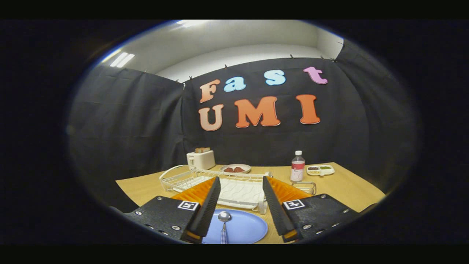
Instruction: Take the plate from the dish rack, then take the spoon from the basket and place it into the plate.
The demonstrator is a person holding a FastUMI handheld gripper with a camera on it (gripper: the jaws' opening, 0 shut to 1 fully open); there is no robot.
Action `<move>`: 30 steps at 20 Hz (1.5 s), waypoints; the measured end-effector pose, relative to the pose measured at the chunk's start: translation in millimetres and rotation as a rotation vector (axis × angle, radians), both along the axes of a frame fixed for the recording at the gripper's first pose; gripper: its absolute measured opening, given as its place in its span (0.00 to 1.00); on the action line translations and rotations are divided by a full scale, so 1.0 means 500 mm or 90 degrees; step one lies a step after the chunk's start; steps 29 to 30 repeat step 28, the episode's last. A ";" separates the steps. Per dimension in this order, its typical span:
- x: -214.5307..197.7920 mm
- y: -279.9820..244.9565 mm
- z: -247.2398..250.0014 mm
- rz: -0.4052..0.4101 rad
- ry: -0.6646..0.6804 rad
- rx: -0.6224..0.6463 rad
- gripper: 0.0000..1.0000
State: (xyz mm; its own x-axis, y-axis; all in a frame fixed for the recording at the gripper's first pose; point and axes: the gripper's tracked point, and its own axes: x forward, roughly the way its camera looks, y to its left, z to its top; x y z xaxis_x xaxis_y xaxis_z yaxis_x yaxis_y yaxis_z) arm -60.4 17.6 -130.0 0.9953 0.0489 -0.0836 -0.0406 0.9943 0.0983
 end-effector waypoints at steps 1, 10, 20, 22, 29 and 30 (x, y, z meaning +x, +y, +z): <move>0.002 0.002 0.017 -0.010 -0.011 -0.007 0.72; -0.003 0.010 0.099 -0.066 -0.070 -0.043 0.92; 0.004 0.006 0.087 -0.078 -0.066 -0.041 0.93; 0.004 0.008 0.082 -0.083 -0.063 -0.048 0.93; 0.011 0.011 0.051 -0.068 -0.035 -0.032 0.93; 0.011 0.011 0.051 -0.068 -0.035 -0.032 0.93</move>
